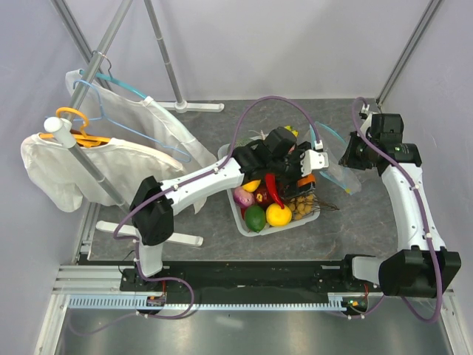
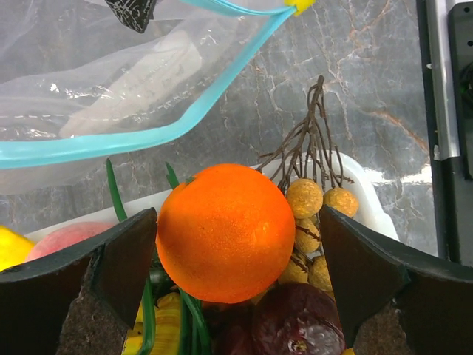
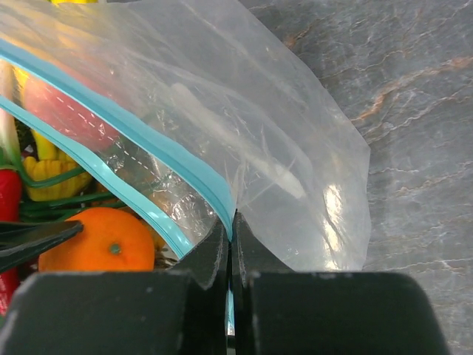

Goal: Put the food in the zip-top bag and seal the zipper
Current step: Pick up the fake fruit from the bin.

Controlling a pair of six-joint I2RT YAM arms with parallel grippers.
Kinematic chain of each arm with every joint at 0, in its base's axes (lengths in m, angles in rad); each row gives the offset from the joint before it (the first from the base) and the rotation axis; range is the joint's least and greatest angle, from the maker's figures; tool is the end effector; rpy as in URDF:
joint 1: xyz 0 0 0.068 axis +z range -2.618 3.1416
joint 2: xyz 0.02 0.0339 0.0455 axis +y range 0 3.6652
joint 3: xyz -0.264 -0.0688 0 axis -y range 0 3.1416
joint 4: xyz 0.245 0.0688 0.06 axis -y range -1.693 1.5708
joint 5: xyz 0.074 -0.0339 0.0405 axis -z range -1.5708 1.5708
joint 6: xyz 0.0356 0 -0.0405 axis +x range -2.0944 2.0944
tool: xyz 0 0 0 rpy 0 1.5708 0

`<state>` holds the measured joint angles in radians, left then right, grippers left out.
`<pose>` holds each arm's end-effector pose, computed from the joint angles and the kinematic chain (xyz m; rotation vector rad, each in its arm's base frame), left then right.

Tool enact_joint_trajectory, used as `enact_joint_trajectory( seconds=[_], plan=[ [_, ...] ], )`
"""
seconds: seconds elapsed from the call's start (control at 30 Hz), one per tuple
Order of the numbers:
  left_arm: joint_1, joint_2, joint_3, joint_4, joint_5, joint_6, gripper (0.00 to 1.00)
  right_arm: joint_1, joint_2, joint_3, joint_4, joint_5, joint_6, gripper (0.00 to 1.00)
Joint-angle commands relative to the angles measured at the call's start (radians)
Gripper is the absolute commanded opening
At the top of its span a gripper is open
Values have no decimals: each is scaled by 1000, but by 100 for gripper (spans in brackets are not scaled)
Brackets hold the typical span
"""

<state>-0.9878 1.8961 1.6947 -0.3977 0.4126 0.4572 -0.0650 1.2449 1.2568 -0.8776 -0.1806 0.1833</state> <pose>0.2328 -0.3789 0.3133 1.6343 1.4870 -0.7476 0.2503 -0.0099 0.3435 0.2210 2.4261 0.2730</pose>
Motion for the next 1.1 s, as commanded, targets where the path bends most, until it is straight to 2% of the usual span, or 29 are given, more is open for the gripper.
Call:
enact_joint_trajectory(
  seconds=[0.0,0.2,0.3,0.43,0.53,0.8,1.07],
  plan=[
    [-2,4,-20,43,-26,44,96,-19,11,27,-6,-63,27,0],
    [-2,-2,-56,65,-61,54,94,-50,27,42,-27,-95,36,0],
    [0,-14,-70,88,-72,41,90,-52,25,43,-27,-105,35,0],
    [0,-51,-79,120,-57,14,74,-55,24,39,-29,-114,36,0],
    [5,-92,-75,126,-49,-6,68,-56,24,42,-29,-126,39,0],
    [35,-181,-26,163,-3,-123,64,-65,24,69,-14,-233,74,0],
    [35,-206,-21,371,2,-259,65,-65,10,35,-18,-422,79,0]
  ],
)
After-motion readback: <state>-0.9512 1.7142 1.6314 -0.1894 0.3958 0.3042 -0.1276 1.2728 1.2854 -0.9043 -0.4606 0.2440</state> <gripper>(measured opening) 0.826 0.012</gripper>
